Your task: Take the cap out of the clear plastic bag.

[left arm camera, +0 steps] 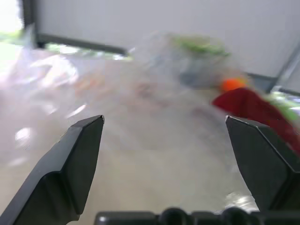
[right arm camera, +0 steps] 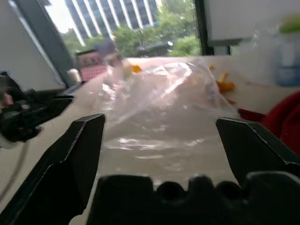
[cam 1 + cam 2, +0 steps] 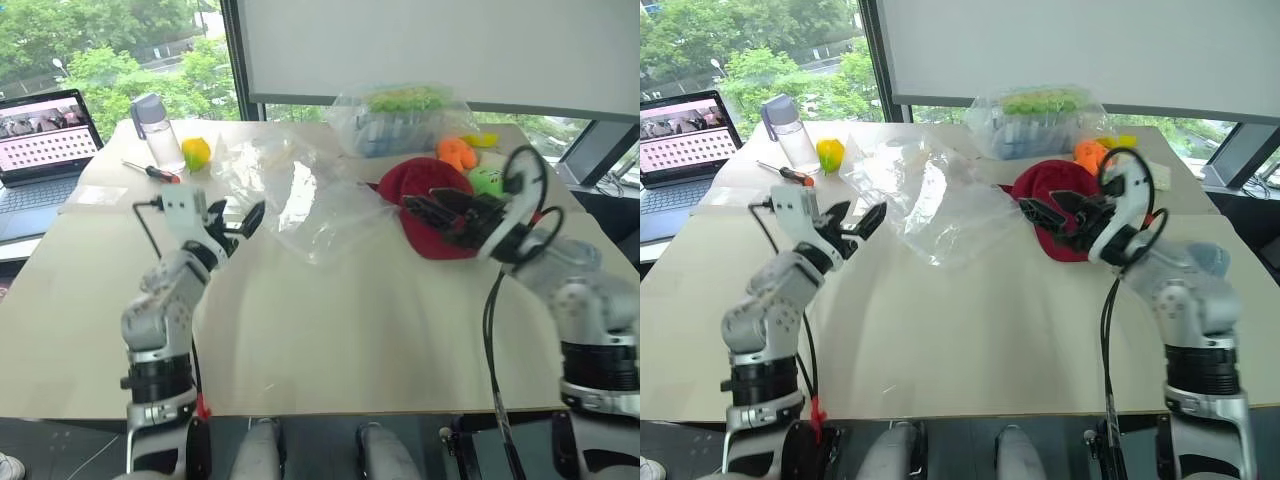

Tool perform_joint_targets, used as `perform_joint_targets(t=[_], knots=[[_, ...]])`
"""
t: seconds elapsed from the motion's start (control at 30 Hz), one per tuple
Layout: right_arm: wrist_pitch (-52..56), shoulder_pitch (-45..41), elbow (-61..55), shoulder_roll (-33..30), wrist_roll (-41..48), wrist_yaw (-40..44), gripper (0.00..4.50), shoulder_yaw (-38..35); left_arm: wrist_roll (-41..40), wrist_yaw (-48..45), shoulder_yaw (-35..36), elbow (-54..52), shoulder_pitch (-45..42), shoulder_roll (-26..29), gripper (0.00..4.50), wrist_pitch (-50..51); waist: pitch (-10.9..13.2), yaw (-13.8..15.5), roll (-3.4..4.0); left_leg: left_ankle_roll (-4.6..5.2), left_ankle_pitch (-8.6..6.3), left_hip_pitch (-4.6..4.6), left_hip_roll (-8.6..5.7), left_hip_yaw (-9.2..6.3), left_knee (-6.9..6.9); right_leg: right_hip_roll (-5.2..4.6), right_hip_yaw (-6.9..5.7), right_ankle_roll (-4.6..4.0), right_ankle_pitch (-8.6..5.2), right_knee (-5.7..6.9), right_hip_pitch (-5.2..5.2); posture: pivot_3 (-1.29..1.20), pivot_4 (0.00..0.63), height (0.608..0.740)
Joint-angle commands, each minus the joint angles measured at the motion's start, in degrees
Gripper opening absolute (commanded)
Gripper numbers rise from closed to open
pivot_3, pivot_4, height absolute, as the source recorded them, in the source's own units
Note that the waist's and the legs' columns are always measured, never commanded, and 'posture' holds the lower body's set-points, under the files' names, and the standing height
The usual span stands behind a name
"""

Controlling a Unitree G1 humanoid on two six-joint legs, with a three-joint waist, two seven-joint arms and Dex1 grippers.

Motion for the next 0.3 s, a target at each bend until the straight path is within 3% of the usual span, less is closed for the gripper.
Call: perform_joint_targets(t=[0.03,0.13,0.3], knots=[[-9.33,1.15,4.19,2.92,-10.29,-6.65,4.50,-0.99,5.81,6.27,-1.57,0.07,1.89,-1.42,4.46,-9.58,0.01,0.41,-0.02,-0.01,0.01,-0.05,-0.02,0.00,0.01,-0.02,-0.01,0.01,0.00,0.02,-0.04,0.00,0.150,0.739],[-15.30,3.93,5.60,6.93,-14.52,-9.30,4.50,-2.12,9.95,9.32,-3.87,2.09,3.97,-1.80,4.46,-14.29,0.01,0.51,-0.01,-0.03,0.01,-0.06,-0.02,0.01,0.01,-0.02,-0.02,0.01,0.01,0.00,-0.04,0.00,0.150,0.739],[-21.66,7.37,7.42,9.59,-20.38,-10.27,4.50,-2.03,10.13,7.93,-5.40,4.73,6.48,-1.45,4.46,-17.79,0.01,0.31,-0.01,-0.04,0.01,-0.05,0.00,0.03,0.00,-0.02,-0.02,0.01,0.04,0.02,-0.04,0.00,0.150,0.739]])
